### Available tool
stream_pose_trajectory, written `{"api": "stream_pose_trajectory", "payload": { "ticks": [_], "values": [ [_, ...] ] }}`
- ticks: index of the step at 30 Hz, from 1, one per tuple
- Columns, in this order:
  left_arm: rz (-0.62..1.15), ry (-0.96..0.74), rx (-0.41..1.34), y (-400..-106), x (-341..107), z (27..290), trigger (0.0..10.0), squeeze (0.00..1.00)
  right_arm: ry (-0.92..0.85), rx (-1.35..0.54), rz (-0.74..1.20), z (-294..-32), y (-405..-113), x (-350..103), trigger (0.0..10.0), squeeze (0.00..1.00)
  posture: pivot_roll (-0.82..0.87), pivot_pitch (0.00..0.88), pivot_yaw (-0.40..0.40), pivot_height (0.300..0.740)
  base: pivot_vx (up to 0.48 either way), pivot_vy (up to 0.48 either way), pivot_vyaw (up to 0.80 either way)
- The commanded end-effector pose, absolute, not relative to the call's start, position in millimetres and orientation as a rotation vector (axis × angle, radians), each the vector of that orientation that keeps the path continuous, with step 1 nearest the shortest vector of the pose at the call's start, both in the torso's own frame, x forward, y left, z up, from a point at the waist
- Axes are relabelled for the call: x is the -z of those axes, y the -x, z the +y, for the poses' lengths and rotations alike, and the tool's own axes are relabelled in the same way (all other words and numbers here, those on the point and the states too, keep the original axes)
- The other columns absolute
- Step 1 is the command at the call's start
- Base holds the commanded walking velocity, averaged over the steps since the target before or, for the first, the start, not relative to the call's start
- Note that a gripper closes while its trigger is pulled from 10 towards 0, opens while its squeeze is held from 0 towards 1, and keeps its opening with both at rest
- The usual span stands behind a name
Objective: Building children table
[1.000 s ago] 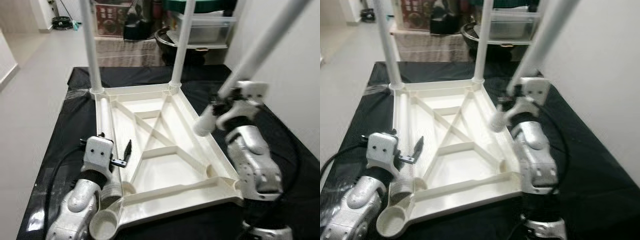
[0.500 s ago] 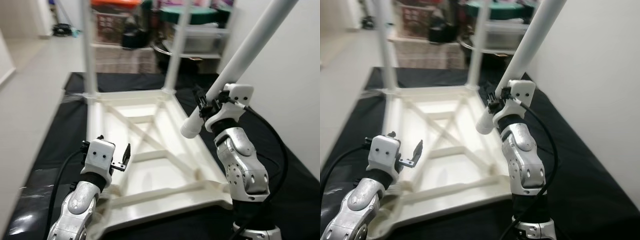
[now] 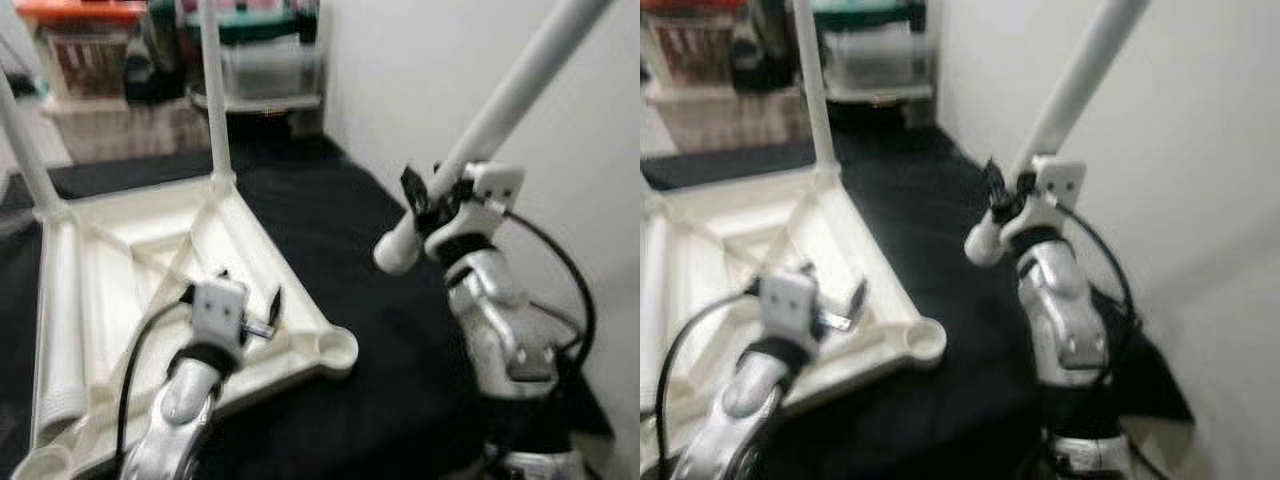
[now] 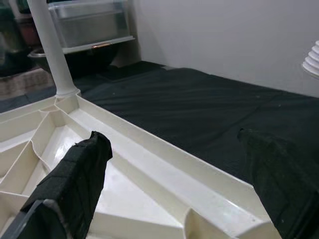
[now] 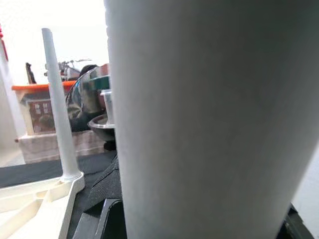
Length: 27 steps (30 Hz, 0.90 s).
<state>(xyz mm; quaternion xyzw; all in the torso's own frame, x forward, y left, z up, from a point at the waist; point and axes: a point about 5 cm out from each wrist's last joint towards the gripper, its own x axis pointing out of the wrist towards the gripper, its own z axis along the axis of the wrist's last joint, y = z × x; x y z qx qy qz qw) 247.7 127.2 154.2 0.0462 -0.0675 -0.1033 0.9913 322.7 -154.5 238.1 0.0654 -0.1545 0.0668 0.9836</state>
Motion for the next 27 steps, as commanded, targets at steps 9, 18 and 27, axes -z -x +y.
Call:
{"api": "stream_pose_trajectory", "payload": {
  "ticks": [9, 18, 27],
  "values": [
    [-0.128, -0.060, 0.176, -251, -153, 133, 10.0, 0.00, -0.130, -0.163, -0.313, -150, -326, -239, 10.0, 0.00, -0.01, 0.000, -0.079, 0.740, -0.053, 0.000, 0.00],
    [-0.102, -0.024, 0.137, -254, -150, 140, 10.0, 0.00, -0.152, -0.153, -0.279, -152, -328, -234, 10.0, 0.00, -0.02, 0.000, -0.077, 0.740, 0.000, 0.373, -0.14],
    [-0.105, -0.029, 0.122, -255, -151, 145, 10.0, 0.00, -0.148, -0.110, -0.269, -159, -330, -233, 10.0, 0.00, -0.02, 0.000, -0.075, 0.740, 0.000, 0.289, -0.64]
  ]
}}
